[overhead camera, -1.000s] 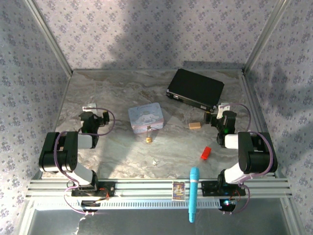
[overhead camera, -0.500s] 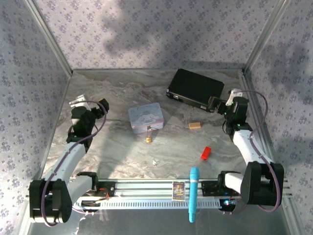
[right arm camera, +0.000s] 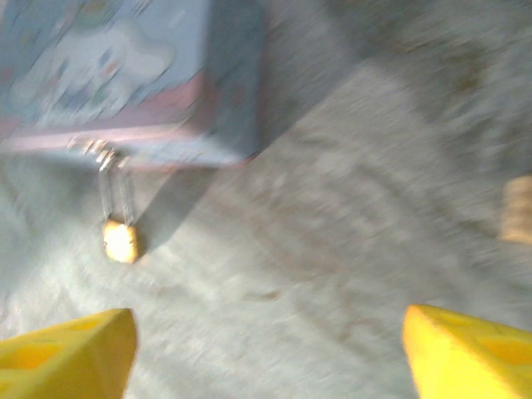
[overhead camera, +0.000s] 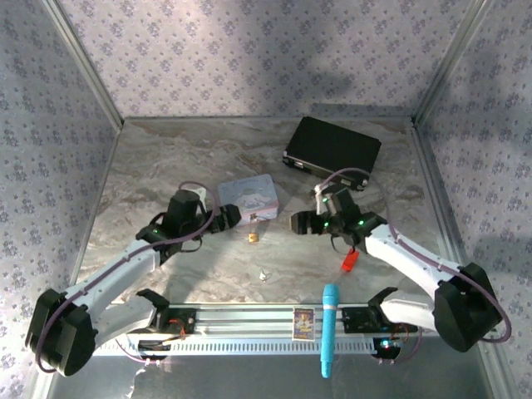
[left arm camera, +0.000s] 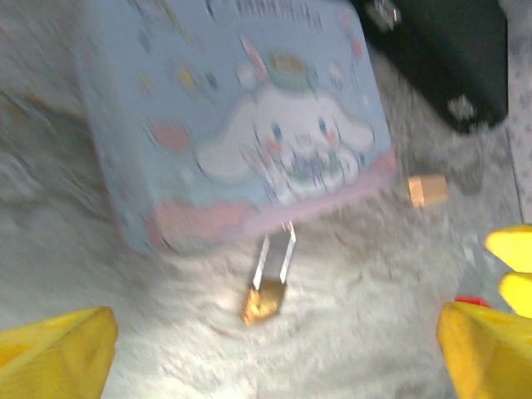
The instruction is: Unlock a padlock with a key
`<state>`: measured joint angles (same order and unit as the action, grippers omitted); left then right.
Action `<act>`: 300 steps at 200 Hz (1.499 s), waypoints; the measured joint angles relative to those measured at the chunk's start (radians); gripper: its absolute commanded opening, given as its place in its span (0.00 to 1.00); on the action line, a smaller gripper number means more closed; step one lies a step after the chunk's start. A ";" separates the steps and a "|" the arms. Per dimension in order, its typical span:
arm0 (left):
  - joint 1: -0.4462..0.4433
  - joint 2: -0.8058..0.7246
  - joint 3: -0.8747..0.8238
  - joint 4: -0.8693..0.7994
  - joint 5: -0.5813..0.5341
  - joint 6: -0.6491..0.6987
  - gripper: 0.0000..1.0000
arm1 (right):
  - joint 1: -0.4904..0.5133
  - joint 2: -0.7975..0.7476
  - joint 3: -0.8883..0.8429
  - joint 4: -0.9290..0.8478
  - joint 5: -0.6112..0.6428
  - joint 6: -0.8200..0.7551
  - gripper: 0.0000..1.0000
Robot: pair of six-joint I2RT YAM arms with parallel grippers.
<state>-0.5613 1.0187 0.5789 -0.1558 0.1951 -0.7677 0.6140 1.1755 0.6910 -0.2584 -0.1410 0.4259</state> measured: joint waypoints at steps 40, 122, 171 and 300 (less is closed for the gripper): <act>-0.084 0.016 -0.063 0.056 0.084 -0.108 0.86 | 0.272 0.040 -0.014 0.002 0.074 0.118 0.63; -0.155 0.019 -0.111 0.085 0.092 -0.207 0.76 | 0.560 0.247 -0.013 0.106 0.145 0.308 0.44; -0.166 0.019 -0.137 0.089 0.074 -0.225 0.74 | 0.611 0.341 0.021 0.119 0.183 0.351 0.35; -0.166 0.031 -0.146 0.089 0.035 -0.225 0.74 | 0.685 0.418 0.119 -0.018 0.345 0.430 0.32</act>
<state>-0.7269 1.0496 0.4324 -0.0669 0.2302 -0.9932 1.2987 1.5932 0.8104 -0.2768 0.2039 0.8558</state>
